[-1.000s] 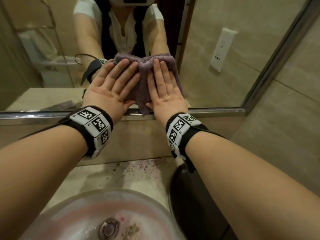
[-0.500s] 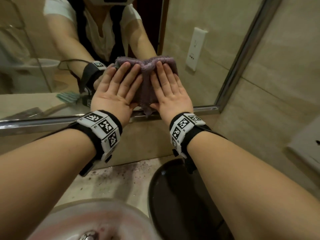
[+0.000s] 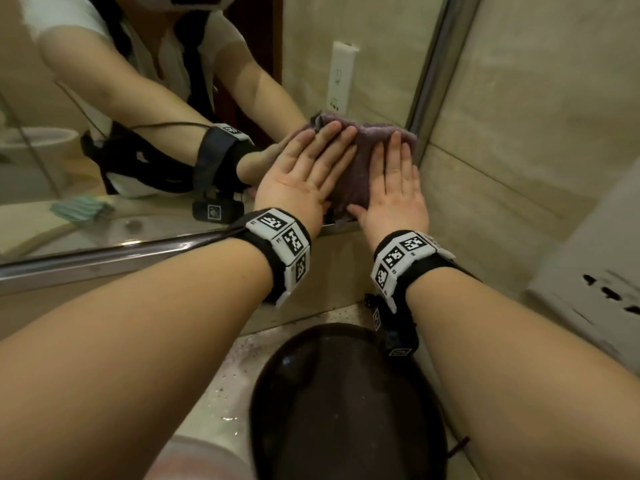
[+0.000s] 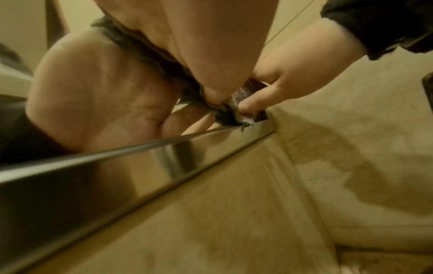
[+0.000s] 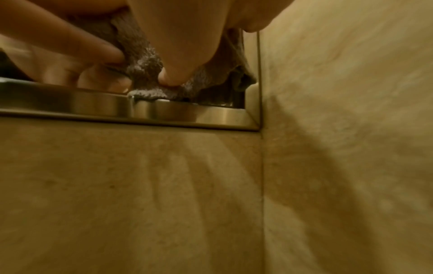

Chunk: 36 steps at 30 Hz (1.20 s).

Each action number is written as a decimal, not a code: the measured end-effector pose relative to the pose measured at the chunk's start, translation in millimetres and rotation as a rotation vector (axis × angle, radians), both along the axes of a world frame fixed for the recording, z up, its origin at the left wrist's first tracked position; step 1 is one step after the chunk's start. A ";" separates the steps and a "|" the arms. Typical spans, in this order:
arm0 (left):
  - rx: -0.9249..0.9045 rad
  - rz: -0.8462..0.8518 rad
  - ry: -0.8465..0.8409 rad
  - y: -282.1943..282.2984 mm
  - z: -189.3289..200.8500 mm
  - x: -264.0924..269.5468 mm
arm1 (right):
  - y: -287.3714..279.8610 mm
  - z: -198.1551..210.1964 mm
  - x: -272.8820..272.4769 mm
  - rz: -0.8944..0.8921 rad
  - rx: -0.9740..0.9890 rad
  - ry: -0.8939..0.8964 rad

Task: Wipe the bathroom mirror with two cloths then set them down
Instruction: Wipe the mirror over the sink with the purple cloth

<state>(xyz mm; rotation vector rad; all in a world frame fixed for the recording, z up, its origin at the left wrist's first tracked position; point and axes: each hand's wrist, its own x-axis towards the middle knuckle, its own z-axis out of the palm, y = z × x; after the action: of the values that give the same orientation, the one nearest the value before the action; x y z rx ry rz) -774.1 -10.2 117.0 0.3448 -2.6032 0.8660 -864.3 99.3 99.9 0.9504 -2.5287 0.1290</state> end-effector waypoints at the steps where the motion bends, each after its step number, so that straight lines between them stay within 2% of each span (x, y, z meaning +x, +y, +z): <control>1: -0.017 0.001 0.016 4.3 -1.7 -5.2 | 3.3 0.2 -3.3 0.003 0.006 0.005; 4: -0.042 -0.014 0.076 14.0 -9.5 -12.9 | 11.8 -0.9 -7.4 0.051 0.001 0.023; 7: -0.057 -0.120 0.123 15.6 -15.3 -10.7 | 16.7 -4.4 -4.4 0.081 -0.015 0.043; 11: -0.032 -0.295 0.053 9.7 -24.3 -6.4 | 21.6 -15.6 -7.2 0.145 -0.054 0.084; 14: 0.009 -0.311 -0.077 13.7 -34.8 -3.5 | 25.9 -22.6 -6.6 0.237 -0.044 0.057; 16: 0.044 -0.293 -0.162 18.1 -38.3 -1.6 | 26.8 -22.1 -3.2 0.249 -0.036 -0.043; 19: 0.104 -0.276 -0.150 31.9 -22.3 2.4 | 27.8 -14.3 -5.4 0.248 0.033 -0.087; 29: 0.264 -0.094 -0.156 26.9 -20.9 12.9 | 20.5 9.5 8.5 0.247 0.266 -0.122; 36: 0.354 0.018 -0.161 8.9 -15.8 49.1 | -7.9 26.4 44.9 0.266 0.434 -0.129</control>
<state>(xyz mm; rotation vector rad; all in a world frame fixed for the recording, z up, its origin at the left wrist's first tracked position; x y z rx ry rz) -725.0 -1.3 101.2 0.4081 -2.9081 0.4499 -819.4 91.5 126.3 1.4880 -2.5852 -0.3019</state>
